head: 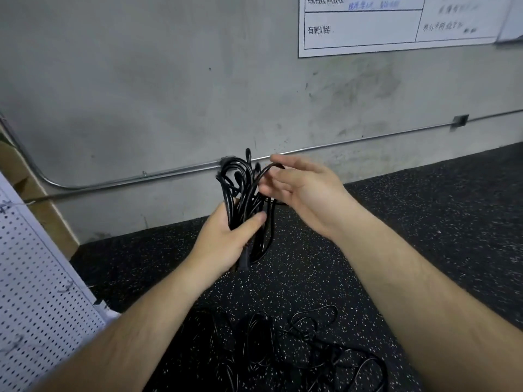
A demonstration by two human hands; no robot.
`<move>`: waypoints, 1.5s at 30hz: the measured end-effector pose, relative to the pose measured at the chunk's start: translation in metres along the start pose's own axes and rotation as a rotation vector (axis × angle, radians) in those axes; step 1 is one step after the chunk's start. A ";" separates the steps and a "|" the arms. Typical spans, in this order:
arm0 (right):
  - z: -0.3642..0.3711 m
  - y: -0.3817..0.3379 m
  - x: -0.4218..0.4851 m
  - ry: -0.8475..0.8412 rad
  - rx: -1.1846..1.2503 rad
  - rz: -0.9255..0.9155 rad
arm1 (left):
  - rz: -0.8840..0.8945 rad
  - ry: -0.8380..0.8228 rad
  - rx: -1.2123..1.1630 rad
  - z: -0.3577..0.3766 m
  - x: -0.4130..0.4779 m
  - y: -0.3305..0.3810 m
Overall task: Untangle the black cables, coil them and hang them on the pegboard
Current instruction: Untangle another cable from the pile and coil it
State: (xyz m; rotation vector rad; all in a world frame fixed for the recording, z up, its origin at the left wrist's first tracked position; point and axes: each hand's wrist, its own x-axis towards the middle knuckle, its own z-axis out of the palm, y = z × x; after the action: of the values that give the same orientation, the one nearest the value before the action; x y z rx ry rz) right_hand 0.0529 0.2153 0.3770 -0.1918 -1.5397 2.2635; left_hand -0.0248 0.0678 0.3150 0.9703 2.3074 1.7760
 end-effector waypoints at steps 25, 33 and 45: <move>-0.044 0.028 0.019 -0.235 -0.710 0.001 | -0.055 -0.352 -0.141 -0.045 0.012 -0.005; -0.036 0.052 0.003 -0.347 -0.225 0.264 | -0.094 -0.173 -0.515 -0.036 0.016 -0.006; -0.054 0.057 0.002 -0.287 -0.503 0.249 | -0.070 -0.110 -0.493 -0.033 0.005 -0.001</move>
State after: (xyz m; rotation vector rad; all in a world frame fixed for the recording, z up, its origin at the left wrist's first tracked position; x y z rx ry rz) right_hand 0.0545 0.2445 0.3041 -0.2114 -2.3407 2.1022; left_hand -0.0431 0.0426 0.3269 0.8580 1.6880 2.0548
